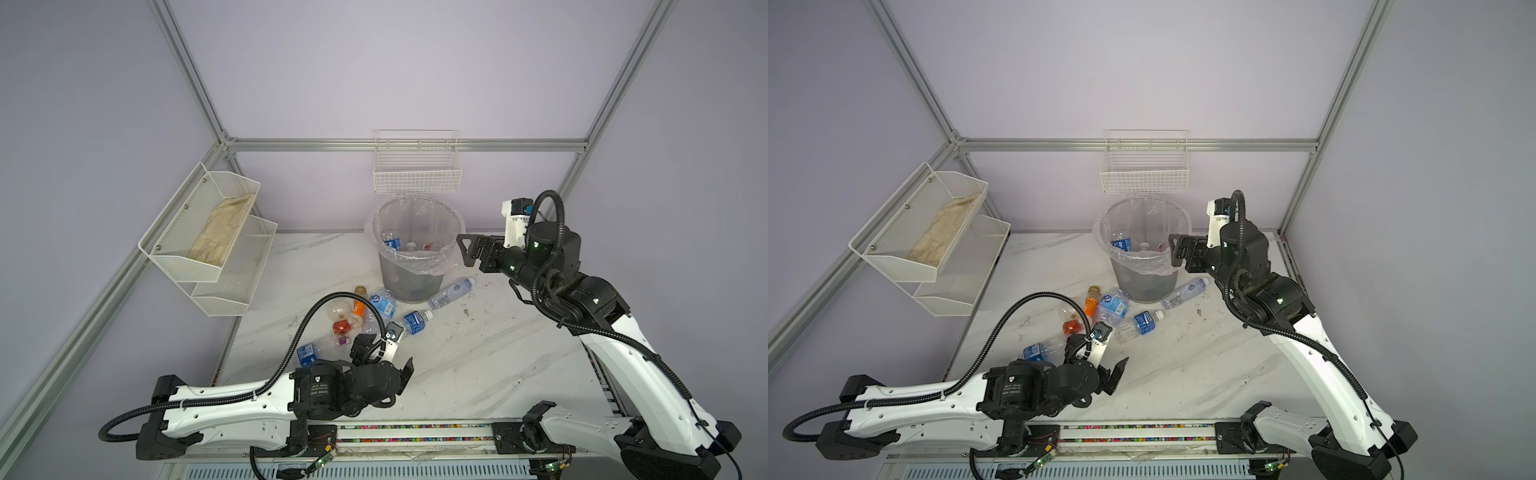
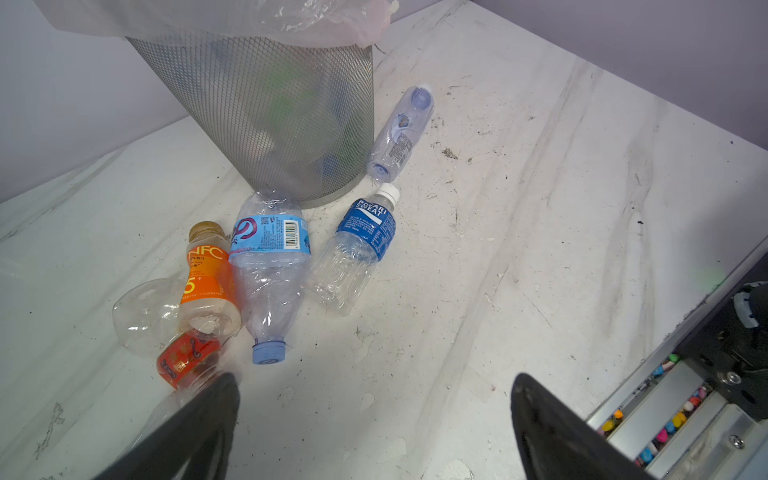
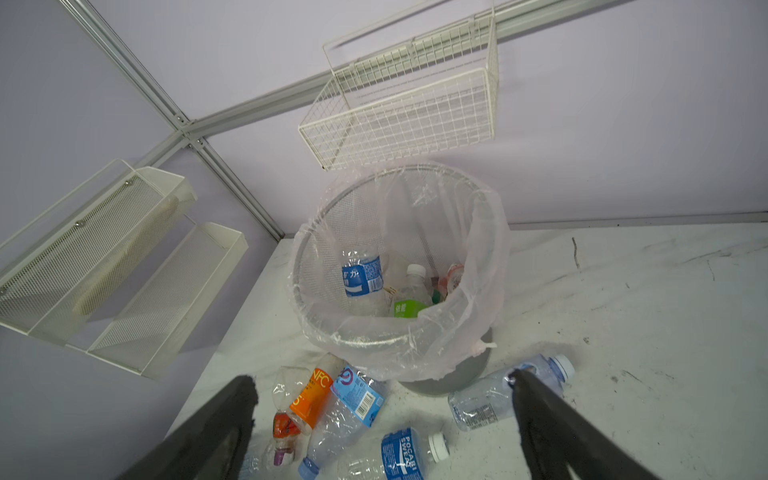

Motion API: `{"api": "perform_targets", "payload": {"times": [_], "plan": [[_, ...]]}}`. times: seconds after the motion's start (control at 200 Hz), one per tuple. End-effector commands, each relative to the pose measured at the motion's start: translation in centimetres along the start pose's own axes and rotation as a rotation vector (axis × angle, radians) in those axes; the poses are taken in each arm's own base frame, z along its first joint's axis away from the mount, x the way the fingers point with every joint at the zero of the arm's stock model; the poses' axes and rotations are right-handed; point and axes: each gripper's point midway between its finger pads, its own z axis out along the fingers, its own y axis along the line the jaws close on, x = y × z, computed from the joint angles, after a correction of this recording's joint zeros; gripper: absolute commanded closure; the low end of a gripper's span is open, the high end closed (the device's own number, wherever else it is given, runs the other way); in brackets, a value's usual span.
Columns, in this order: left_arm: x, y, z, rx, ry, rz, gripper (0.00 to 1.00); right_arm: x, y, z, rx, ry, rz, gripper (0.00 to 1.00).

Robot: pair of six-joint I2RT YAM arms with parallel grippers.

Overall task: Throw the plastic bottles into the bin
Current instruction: 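Withdraw the right gripper from the bin while the left gripper nears the Pocari Sweat bottle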

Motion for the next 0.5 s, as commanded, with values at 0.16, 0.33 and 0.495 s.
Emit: {"api": "perform_targets", "payload": {"times": [0.16,0.33,0.495], "plan": [[-2.2,-0.5,1.5,0.108,0.0,-0.043,0.0,5.7,-2.3,0.5,0.026,0.08,0.031,0.02],[-2.2,0.1,3.5,0.083,0.03,-0.036,0.0,8.8,-3.7,0.4,0.043,0.126,0.05,0.02],[-2.4,0.5,5.1,0.07,0.039,-0.025,0.0,10.4,-4.4,0.3,0.053,0.151,0.05,0.02]]}}
